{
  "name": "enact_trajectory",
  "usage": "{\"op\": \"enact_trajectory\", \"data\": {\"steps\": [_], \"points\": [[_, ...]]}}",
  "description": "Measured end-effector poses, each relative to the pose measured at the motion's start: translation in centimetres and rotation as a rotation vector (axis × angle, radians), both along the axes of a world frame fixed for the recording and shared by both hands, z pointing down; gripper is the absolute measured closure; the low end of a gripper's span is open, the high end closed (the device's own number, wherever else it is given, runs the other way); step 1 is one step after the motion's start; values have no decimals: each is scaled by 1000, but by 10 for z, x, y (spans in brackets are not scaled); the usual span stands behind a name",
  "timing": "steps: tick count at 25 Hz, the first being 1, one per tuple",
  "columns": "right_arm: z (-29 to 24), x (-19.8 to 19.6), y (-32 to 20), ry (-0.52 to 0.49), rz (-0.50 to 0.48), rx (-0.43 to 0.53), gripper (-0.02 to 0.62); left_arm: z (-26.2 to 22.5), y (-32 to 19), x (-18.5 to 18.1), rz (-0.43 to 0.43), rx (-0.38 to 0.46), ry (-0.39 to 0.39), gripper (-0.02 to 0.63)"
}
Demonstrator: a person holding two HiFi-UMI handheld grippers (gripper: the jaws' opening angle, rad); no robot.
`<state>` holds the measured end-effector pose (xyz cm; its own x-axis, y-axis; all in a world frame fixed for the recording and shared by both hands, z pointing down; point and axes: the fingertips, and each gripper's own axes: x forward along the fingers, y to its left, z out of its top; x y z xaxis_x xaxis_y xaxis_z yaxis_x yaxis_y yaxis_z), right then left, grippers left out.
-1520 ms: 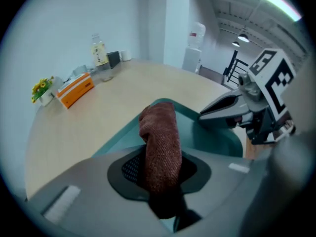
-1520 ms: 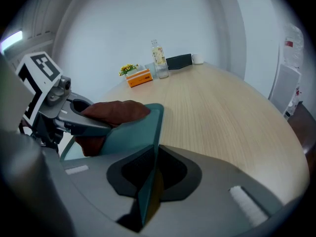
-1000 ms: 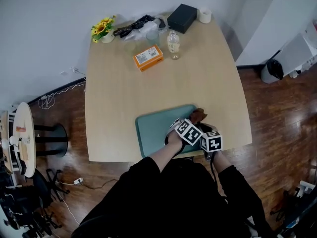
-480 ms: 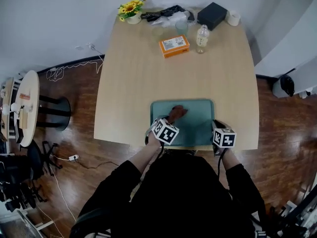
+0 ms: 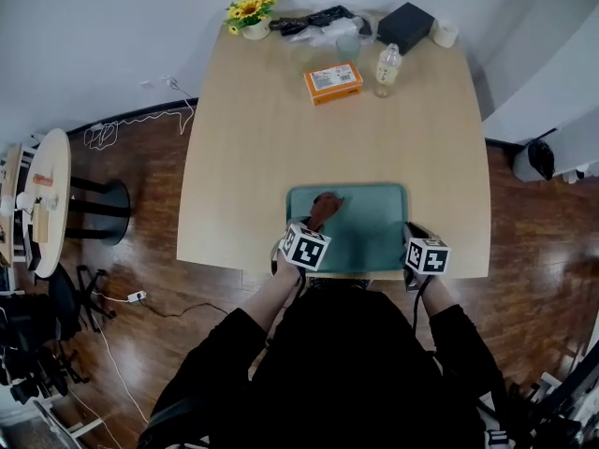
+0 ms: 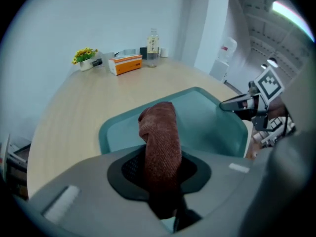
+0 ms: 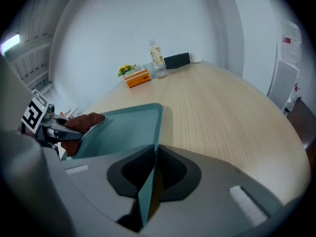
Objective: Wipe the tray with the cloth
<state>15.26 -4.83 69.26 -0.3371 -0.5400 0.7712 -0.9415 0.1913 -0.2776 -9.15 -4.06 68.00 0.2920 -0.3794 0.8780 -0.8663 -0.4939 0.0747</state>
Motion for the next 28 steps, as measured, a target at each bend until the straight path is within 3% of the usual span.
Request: {"op": "enact_trajectory", "data": {"steps": [7,10,17,22,25,28], "points": [[-2,-4,9,28,131,-28,575,-6,-19,138,225,-1,63,532],[-3,-4,22,9,196,-38,581,-5,-17,168,295,-4,48,532],[-4,-3,32,-2,203,-23,581,0,4,197,365,-29,53,532],[-1,2,34,-27,205,-26,583,0,27,215,354,-81,125,532],[-1,1,34,-21,195,-30,582,1,27,207,346,-79,123,532],[0,4,34,-19,181,-34,582,-1,25,176,311,-50,112,532]]}}
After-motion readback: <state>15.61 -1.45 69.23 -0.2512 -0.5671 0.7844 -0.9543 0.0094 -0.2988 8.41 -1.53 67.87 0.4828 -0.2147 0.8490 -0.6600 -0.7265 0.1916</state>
